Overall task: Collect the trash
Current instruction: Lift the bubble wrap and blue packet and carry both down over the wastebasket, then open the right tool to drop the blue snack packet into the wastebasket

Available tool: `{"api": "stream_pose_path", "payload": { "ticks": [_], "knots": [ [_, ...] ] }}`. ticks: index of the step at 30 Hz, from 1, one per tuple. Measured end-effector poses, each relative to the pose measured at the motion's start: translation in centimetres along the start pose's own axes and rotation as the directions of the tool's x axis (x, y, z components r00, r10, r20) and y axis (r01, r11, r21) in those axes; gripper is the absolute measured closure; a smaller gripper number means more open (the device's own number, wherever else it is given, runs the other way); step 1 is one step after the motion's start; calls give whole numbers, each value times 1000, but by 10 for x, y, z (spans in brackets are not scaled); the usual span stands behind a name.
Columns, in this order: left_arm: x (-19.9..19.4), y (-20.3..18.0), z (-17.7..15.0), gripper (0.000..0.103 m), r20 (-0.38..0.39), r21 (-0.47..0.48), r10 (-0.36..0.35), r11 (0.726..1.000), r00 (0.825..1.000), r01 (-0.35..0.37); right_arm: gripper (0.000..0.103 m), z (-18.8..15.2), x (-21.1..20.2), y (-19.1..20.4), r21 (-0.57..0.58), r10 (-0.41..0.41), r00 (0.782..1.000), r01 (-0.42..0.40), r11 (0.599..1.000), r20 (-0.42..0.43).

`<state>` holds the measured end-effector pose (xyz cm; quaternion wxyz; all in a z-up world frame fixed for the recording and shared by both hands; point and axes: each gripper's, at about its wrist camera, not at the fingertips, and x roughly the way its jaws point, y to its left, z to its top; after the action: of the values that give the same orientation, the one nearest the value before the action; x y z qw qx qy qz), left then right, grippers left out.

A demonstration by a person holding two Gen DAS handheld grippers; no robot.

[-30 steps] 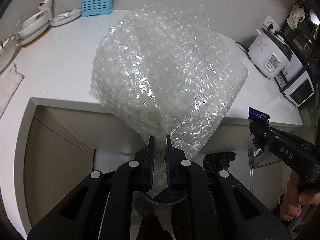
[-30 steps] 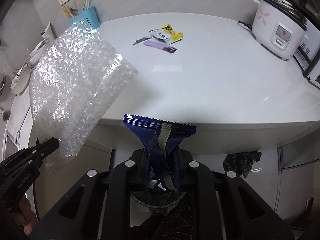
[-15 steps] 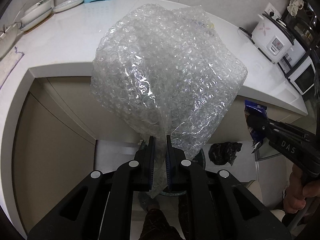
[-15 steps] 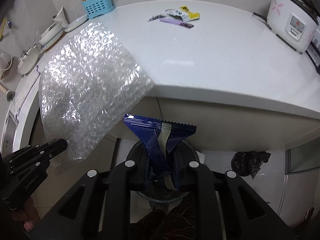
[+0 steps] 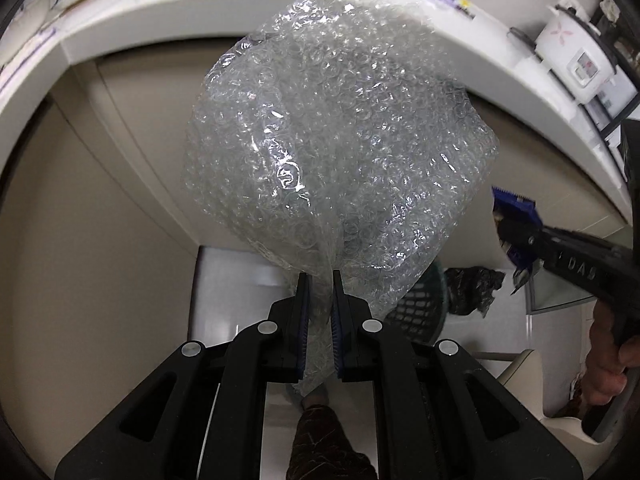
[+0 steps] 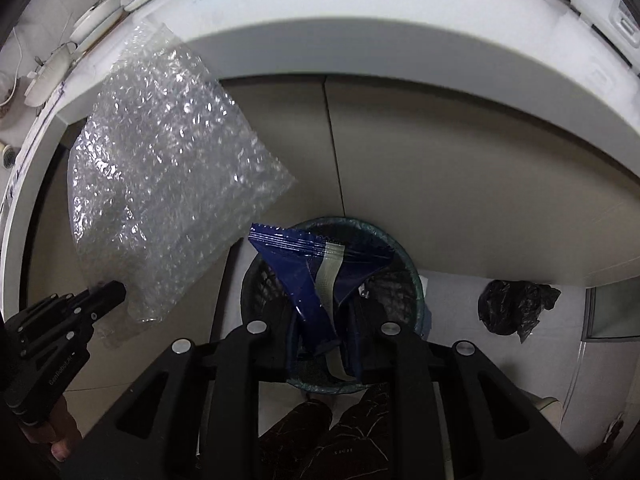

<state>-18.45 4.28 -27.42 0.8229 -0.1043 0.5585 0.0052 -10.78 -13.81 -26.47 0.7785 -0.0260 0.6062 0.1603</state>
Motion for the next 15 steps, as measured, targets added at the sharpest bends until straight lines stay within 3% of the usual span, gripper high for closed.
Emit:
{"api": "stream_pose_path", "payload": {
  "ticks": [7,15],
  "knots": [
    [16,-2,0,94,-29,-3,9,1000,1000,-9,70,2,19,0,0,18,999,-18,1000,-29],
    [32,2,-1,94,-72,-12,26,1000,997,-27,45,-3,30,-2,-11,27,999,-27,1000,-46]
  ]
}}
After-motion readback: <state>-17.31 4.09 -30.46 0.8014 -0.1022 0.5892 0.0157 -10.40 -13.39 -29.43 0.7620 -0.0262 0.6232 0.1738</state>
